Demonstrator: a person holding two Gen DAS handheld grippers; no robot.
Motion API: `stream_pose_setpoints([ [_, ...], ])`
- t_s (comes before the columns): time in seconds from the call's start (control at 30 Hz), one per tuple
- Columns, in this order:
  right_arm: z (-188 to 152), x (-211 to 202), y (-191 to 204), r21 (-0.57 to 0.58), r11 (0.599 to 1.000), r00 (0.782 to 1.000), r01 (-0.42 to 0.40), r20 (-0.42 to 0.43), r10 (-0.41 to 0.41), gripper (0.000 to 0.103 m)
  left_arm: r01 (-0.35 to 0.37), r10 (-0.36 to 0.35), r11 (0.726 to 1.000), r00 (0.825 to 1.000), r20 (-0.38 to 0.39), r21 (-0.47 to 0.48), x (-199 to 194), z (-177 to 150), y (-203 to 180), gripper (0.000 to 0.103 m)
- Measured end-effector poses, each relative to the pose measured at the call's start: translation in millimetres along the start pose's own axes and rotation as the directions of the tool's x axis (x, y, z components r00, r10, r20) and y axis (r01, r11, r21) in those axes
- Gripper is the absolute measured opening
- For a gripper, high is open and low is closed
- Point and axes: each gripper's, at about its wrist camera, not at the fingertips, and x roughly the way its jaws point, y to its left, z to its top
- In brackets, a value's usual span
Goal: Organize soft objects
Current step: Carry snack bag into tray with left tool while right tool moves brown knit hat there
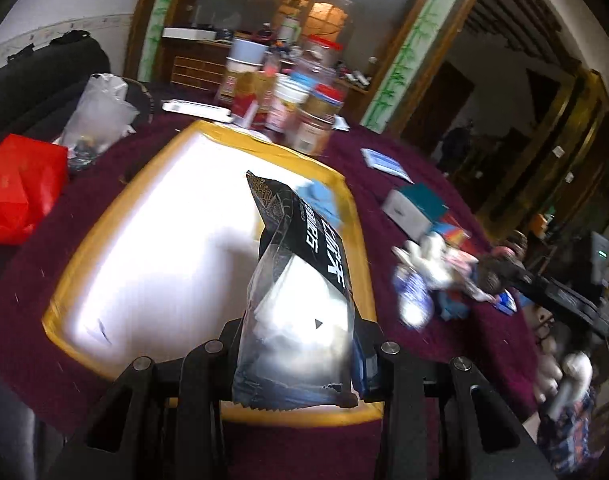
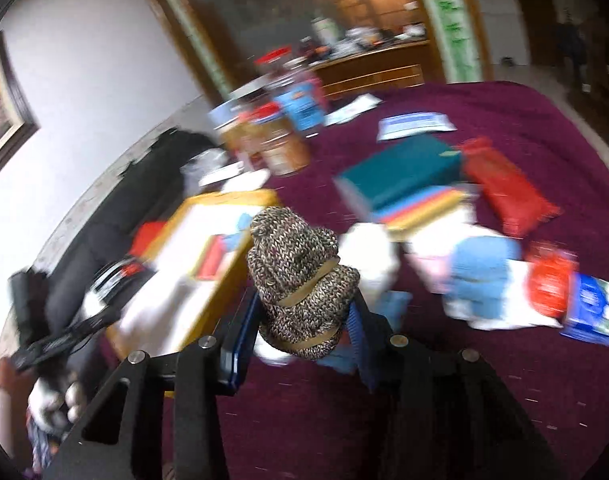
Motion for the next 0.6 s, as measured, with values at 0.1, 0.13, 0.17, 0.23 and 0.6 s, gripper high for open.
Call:
stream_pose_setpoints([
  [0.1,8,27,32,-0.03,0.997,0.996,-0.072,-0.057,0.07,0.042,-0.003,0.002,0.999,1.0,-0.024,-0.044,16,24,20,0.039],
  [0.13,10,36,45,-0.051,0.995,0.994,-0.085,-0.074,0.081,0.042,-0.012,0.01,0.999,0.999,-0.03,-0.048,25,34,26,0.039],
  [0.17,12,44,56,-0.071,0.993,0.993,-0.091,-0.085,0.085,0.042,-0.022,0.021,0.999,0.999,-0.035,-0.045,30,40,29,0.039],
  [0.23,16,63,78,-0.099,0.988,0.987,-0.117,-0.123,0.104,0.042,-0.05,0.049,0.998,0.998,-0.047,-0.032,44,53,33,0.039],
  [0.6,7,166,130,-0.064,0.978,0.906,-0.201,-0.391,0.161,0.042,-0.136,0.125,0.985,0.987,-0.104,-0.107,109,90,69,0.044],
])
